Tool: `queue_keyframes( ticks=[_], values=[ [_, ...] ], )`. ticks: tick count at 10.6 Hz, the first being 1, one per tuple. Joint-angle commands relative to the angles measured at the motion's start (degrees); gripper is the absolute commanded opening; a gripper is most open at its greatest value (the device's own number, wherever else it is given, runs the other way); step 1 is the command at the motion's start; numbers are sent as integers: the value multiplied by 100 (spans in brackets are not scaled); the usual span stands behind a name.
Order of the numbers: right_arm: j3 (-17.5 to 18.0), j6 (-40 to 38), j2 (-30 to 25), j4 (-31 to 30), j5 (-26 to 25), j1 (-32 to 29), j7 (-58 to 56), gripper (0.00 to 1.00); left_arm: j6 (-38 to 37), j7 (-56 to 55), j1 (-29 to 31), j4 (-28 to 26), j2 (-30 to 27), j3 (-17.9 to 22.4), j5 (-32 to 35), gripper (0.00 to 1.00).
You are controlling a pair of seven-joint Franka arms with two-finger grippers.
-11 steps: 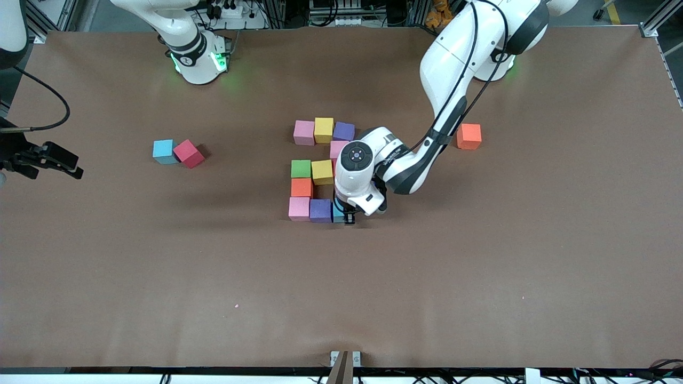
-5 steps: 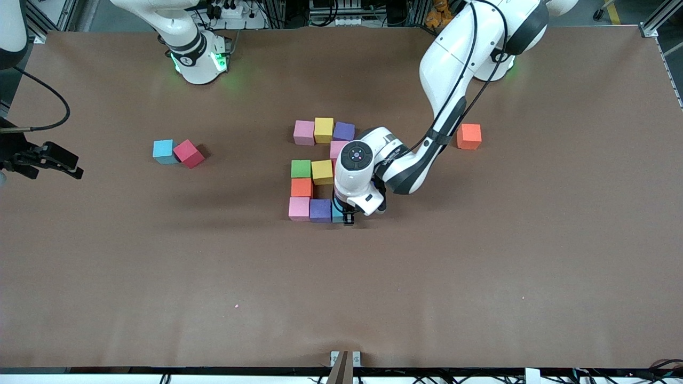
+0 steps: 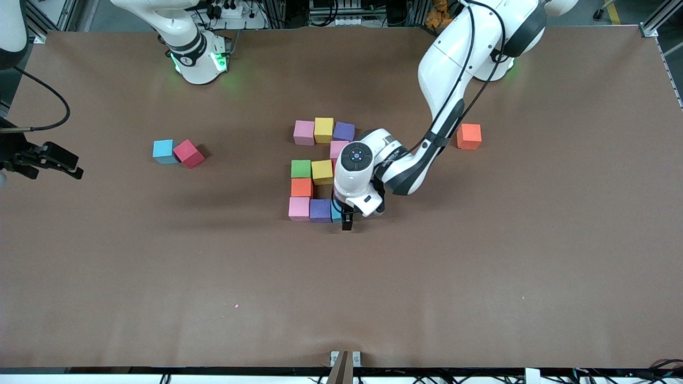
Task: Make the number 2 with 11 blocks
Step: 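Lower the cyan cube onto the table beside the purple cube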
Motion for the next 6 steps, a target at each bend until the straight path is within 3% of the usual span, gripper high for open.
queue_keyframes(
  ticks=[1,6],
  values=[
    [50,-1,12,35,58,-79,-89,100,-70,111,-78,52,-244,91,-23,100],
    [50,-1,21,44,58,-79,-89,100,-912,155,10,34,-736,30,-14,100]
  ],
)
